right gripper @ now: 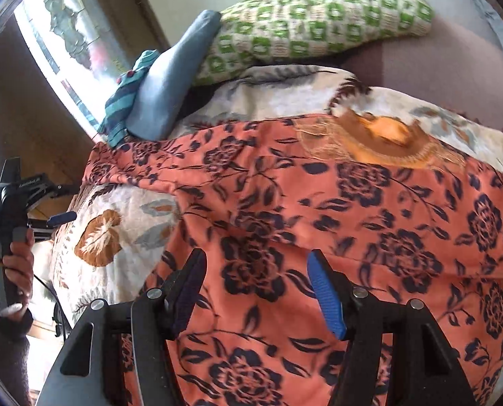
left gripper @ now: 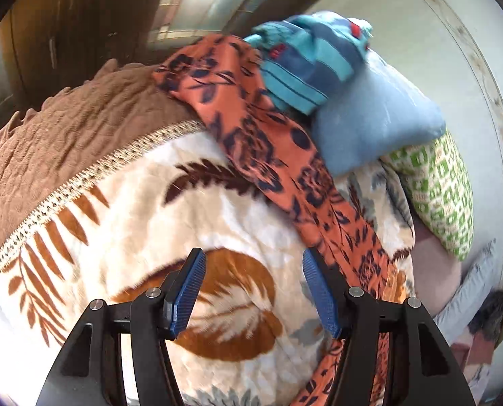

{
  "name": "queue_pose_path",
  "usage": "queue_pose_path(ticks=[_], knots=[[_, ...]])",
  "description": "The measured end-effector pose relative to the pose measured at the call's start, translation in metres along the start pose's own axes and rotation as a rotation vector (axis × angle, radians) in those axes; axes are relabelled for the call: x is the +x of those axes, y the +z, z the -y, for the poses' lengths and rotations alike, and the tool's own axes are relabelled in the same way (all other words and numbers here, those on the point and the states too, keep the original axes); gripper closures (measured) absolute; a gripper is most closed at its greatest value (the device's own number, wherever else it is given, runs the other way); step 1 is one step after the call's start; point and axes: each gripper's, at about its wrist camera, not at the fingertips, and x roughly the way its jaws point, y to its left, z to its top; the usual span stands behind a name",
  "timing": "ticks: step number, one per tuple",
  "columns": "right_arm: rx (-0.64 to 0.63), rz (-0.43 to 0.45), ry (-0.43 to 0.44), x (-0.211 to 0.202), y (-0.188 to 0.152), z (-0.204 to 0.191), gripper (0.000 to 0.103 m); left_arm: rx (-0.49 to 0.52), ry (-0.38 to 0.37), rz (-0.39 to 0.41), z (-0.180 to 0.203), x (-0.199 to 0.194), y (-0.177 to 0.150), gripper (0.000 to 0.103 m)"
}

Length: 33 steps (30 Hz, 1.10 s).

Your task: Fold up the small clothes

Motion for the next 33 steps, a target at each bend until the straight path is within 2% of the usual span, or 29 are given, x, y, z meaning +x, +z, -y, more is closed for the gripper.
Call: queue_pose_path(ticks=[3,7,13,18,19,20,21,22,23,27,33], knots=[[-0.069,-0.020,0.019,0.033,0.022,-0.045,0.036,-0.117,-0.033,0.004,-0.037,-0.002,0.040,0.044],[-0.172,-0.048,0.034,0.080,0.048,-0.100,0.035,-0.207,-0.107,-0.001,-0.061,0.011,0.074,0.044],[-0.369,-0.055,0.005,0.141,0.067,-0.176,0.035,-0.236,-0.138,-0.008,-0.070,0.040,0.100,0.044],[-0.510,-0.019,-0.085,0.177,0.067,-0.214,0.036,-0.247,-0.192,0.011,-0.067,0.049,0.118,0.046],[-0.528,-0.014,-0.096,0.182,0.067,-0.218,0.038,-0.235,-0.187,0.019,-0.066,0.049,0.121,0.049],[-0.538,-0.011,-0.104,0.186,0.067,-0.220,0.039,-0.220,-0.180,0.026,-0.062,0.051,0.122,0.067],[-0.539,-0.010,-0.097,0.188,0.068,-0.221,0.056,-0.207,-0.185,0.019,-0.060,0.052,0.122,0.088],[-0.534,-0.016,-0.084,0.188,0.069,-0.220,0.085,-0.203,-0.192,0.011,-0.057,0.054,0.119,0.091],[-0.525,-0.020,-0.070,0.188,0.070,-0.220,0.095,-0.196,-0.199,0.024,-0.055,0.058,0.117,0.091],[-0.425,0.028,0.016,0.159,0.073,-0.204,0.096,-0.080,-0.208,0.127,-0.025,0.021,0.097,0.093],[-0.188,0.084,0.157,0.094,0.063,-0.152,0.096,0.168,-0.262,0.213,0.060,-0.038,0.044,0.093]])
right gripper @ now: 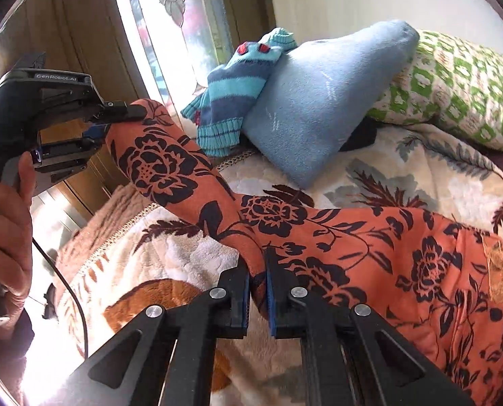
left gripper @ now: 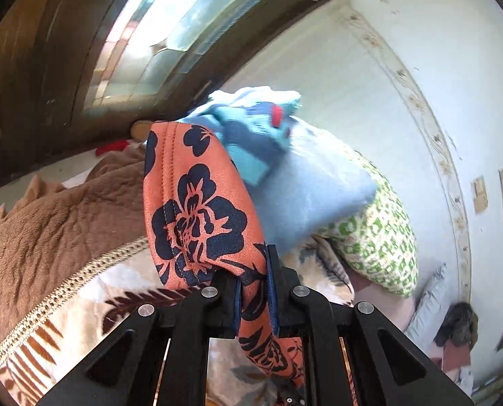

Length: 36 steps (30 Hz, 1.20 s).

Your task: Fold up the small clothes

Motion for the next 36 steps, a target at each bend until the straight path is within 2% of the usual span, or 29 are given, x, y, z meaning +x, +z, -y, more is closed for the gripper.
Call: queue_pose_path(ticks=[4,6,9,12,16,19,21,23,25,27,29,31,32,34,36], knots=[[0.180,0.050,0.069,-0.058,-0.024,0.044,0.095,0.183,-0.094,-0.029,0.089,-0.008,-0.042,0.093],[0.254,0.070,0.080,-0.089,-0.043,0.069,0.094,0.272,-0.140,-0.065,0.136,0.004,-0.073,0.093],[0.363,0.094,0.062,-0.132,-0.075,0.117,0.092,0.400,-0.193,-0.146,0.205,0.040,-0.130,0.092],[0.474,0.098,0.016,-0.168,-0.117,0.172,0.091,0.496,-0.208,-0.277,0.262,0.100,-0.201,0.092],[0.640,0.076,-0.086,-0.210,-0.192,0.249,0.091,0.617,-0.126,-0.471,0.308,0.182,-0.310,0.092],[0.768,0.065,-0.160,-0.241,-0.245,0.297,0.091,0.689,-0.015,-0.585,0.316,0.225,-0.384,0.092],[0.852,0.080,-0.178,-0.260,-0.274,0.323,0.090,0.722,0.041,-0.688,0.314,0.241,-0.419,0.090],[0.910,0.110,-0.195,-0.277,-0.293,0.341,0.088,0.765,0.083,-0.760,0.313,0.246,-0.438,0.086],[0.951,0.146,-0.198,-0.289,-0.302,0.355,0.084,0.801,0.096,-0.762,0.317,0.239,-0.440,0.084],[0.972,0.181,-0.193,-0.296,-0.303,0.364,0.074,0.775,0.048,-0.746,0.317,0.219,-0.425,0.080],[0.982,0.220,-0.170,-0.300,-0.297,0.371,0.064,0.732,0.004,-0.689,0.310,0.187,-0.394,0.075],[0.970,0.247,-0.140,-0.299,-0.285,0.378,0.053,0.636,-0.007,-0.608,0.287,0.153,-0.353,0.061],[0.968,0.253,-0.133,-0.296,-0.279,0.382,0.052,0.590,-0.003,-0.566,0.271,0.141,-0.333,0.048],[0.982,0.253,-0.097,-0.284,-0.263,0.394,0.049,0.524,0.066,-0.501,0.237,0.127,-0.301,0.046],[0.996,0.267,-0.059,-0.271,-0.248,0.403,0.049,0.413,0.118,-0.508,0.198,0.124,-0.278,0.046]])
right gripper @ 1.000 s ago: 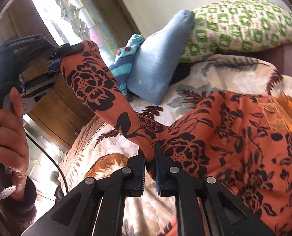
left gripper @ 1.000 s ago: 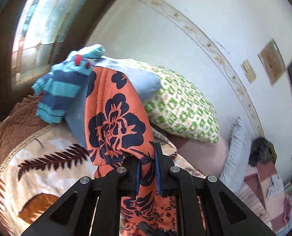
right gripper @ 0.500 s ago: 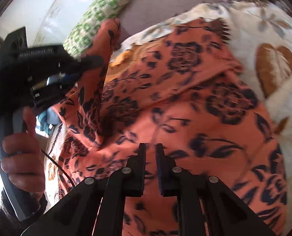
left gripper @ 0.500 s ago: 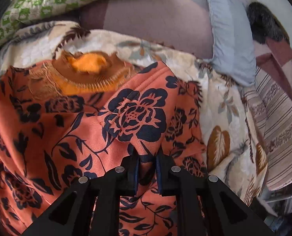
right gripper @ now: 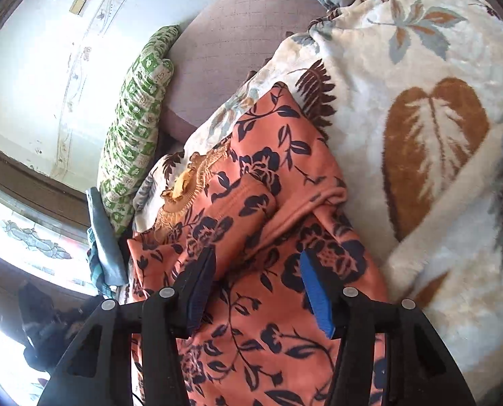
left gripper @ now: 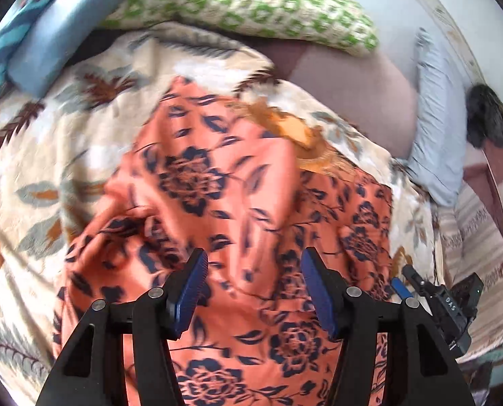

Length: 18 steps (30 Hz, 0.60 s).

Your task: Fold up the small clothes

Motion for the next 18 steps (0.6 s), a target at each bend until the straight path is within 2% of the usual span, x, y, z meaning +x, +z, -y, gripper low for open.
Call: queue_pose_path(ticks=[2,3,5,6,7,8,9,12,13,14,16,17,18], knots=[[0.007,-0.029,0.009,0.023,0.007,-0.009,0.048,-0.138,-0.016,-0.036,-0.038,0.007,0.002,0.047],[0.007,-0.058,-0.018,0.036,0.008,-0.014,0.048,-0.186,-0.013,-0.051,-0.051,0.012,0.004,0.047],[-0.014,-0.094,-0.076,0.057,0.007,-0.026,0.047,-0.234,-0.006,-0.070,-0.064,0.024,0.008,0.047],[-0.042,-0.132,-0.119,0.069,0.005,-0.032,0.044,-0.250,-0.002,-0.075,-0.066,0.028,0.010,0.048],[-0.077,-0.163,-0.184,0.078,0.003,-0.039,0.048,-0.263,-0.003,-0.080,-0.067,0.032,0.012,0.049],[-0.111,-0.163,-0.192,0.080,0.005,-0.046,0.058,-0.271,-0.003,-0.079,-0.065,0.034,0.015,0.055],[-0.146,-0.155,-0.141,0.077,0.011,-0.056,0.095,-0.270,-0.008,-0.074,-0.063,0.035,0.017,0.058],[-0.233,0.030,-0.010,0.030,0.039,-0.083,0.095,-0.245,-0.036,-0.036,-0.059,0.029,0.020,0.058],[-0.238,0.075,-0.012,0.019,0.048,-0.082,0.093,-0.237,-0.029,-0.028,-0.058,0.034,0.020,0.058],[-0.234,0.086,-0.059,0.015,0.056,-0.077,0.091,-0.236,-0.023,-0.028,-0.059,0.034,0.019,0.058],[-0.210,0.008,-0.198,0.027,0.066,-0.052,0.071,-0.250,-0.022,-0.040,-0.062,0.039,0.017,0.058],[-0.187,-0.018,-0.288,0.029,0.067,-0.036,0.071,-0.261,-0.026,-0.046,-0.065,0.040,0.015,0.058],[-0.166,-0.013,-0.326,0.027,0.068,-0.024,0.071,-0.271,-0.033,-0.052,-0.067,0.044,0.014,0.058]])
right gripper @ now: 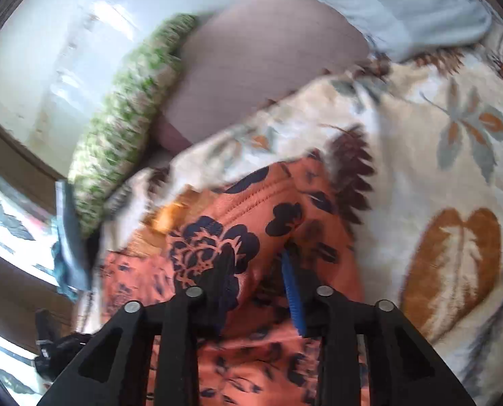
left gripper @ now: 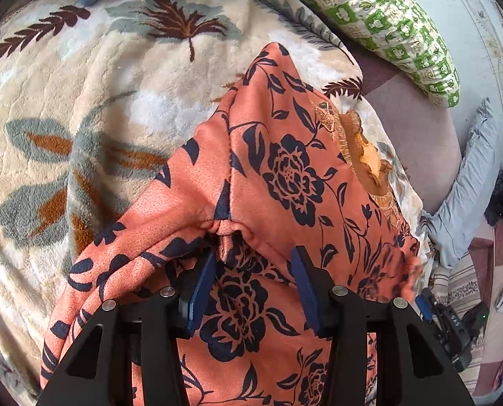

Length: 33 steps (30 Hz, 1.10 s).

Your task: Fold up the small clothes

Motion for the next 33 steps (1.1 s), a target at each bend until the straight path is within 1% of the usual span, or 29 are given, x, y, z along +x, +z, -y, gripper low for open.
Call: queue_pose_path(ticks=[1,2,3,4,5,7,8,10,11,13,14,15,16,17,18,19,20,21,23,24,25,26,27,28,29,31,32,33], knots=[[0.029,0.022,0.027,-0.004,-0.002,0.011,0.071,-0.005,-0.006,-0.001,-0.002,0.007,0.000,0.058],[0.064,0.049,0.074,-0.008,-0.005,0.018,0.070,-0.005,-0.004,0.002,-0.003,0.007,-0.001,0.058],[0.086,0.062,0.114,-0.011,-0.007,0.022,0.062,-0.003,0.002,0.006,-0.002,0.009,-0.001,0.058],[0.088,0.059,0.136,-0.010,-0.010,0.018,0.047,-0.001,0.008,0.004,-0.001,0.013,0.001,0.058],[0.067,0.047,0.135,-0.007,-0.013,0.010,0.042,0.001,0.012,0.002,0.001,0.015,0.001,0.058],[-0.012,0.019,0.106,0.001,-0.024,-0.014,0.041,0.010,0.014,0.003,0.005,0.018,0.000,0.058],[-0.056,0.008,0.080,0.005,-0.032,-0.026,0.041,0.017,0.016,0.004,0.007,0.019,-0.001,0.058],[-0.136,0.014,0.008,0.016,-0.048,-0.051,0.041,0.025,0.020,0.004,0.009,0.020,-0.003,0.058],[-0.185,0.017,-0.045,0.022,-0.056,-0.064,0.041,0.025,0.023,0.003,0.010,0.020,-0.004,0.058],[-0.308,0.032,-0.201,0.038,-0.068,-0.085,0.041,0.032,0.030,-0.003,0.012,0.022,-0.005,0.058],[-0.354,0.029,-0.245,0.046,-0.071,-0.088,0.042,0.042,0.035,-0.006,0.013,0.021,-0.006,0.058],[-0.373,0.029,-0.257,0.048,-0.069,-0.085,0.056,0.054,0.038,-0.006,0.013,0.020,-0.006,0.058],[-0.350,0.042,-0.243,0.044,-0.064,-0.074,0.083,0.067,0.041,0.000,0.013,0.017,-0.007,0.058],[-0.290,0.067,-0.197,0.033,-0.057,-0.057,0.085,0.080,0.044,0.012,0.013,0.013,-0.007,0.058],[-0.220,0.084,-0.168,0.022,-0.051,-0.038,0.081,0.087,0.046,0.020,0.011,0.010,-0.007,0.058],[-0.155,0.081,-0.148,0.015,-0.047,-0.019,0.071,0.086,0.044,0.022,0.008,0.008,-0.006,0.058],[-0.100,0.061,-0.122,0.010,-0.044,-0.004,0.071,0.076,0.031,0.019,0.004,0.008,-0.005,0.058],[-0.056,0.049,-0.076,0.006,-0.042,0.009,0.070,0.056,0.016,0.015,0.001,0.009,-0.003,0.057],[0.007,0.057,0.026,-0.001,-0.041,0.021,0.067,0.014,-0.007,0.004,-0.004,0.013,-0.001,0.056],[0.030,0.054,0.067,-0.001,-0.040,0.024,0.063,-0.003,-0.020,-0.002,-0.005,0.017,-0.001,0.056],[0.032,0.047,0.068,0.002,-0.039,0.022,0.055,-0.018,-0.021,-0.006,-0.006,0.020,0.000,0.056],[0.018,0.037,0.043,0.007,-0.038,0.019,0.055,-0.027,-0.012,-0.005,-0.005,0.023,0.002,0.058],[-0.001,0.025,0.015,0.012,-0.036,0.015,0.059,-0.027,-0.005,-0.003,-0.003,0.024,0.004,0.063],[-0.014,0.014,0.001,0.013,-0.032,0.012,0.087,-0.023,-0.003,0.004,0.000,0.023,0.006,0.072],[-0.014,0.022,0.038,0.009,-0.027,0.008,0.096,-0.020,-0.015,0.012,0.003,0.018,0.008,0.085],[-0.008,0.122,0.166,-0.018,-0.016,-0.003,0.096,-0.015,-0.068,0.058,0.008,0.002,0.010,0.085],[-0.010,0.179,0.228,-0.034,-0.010,-0.008,0.096,-0.010,-0.085,0.087,0.010,-0.006,0.010,0.085],[-0.010,0.226,0.270,-0.046,-0.006,-0.011,0.096,-0.002,-0.090,0.113,0.012,-0.010,0.009,0.085]])
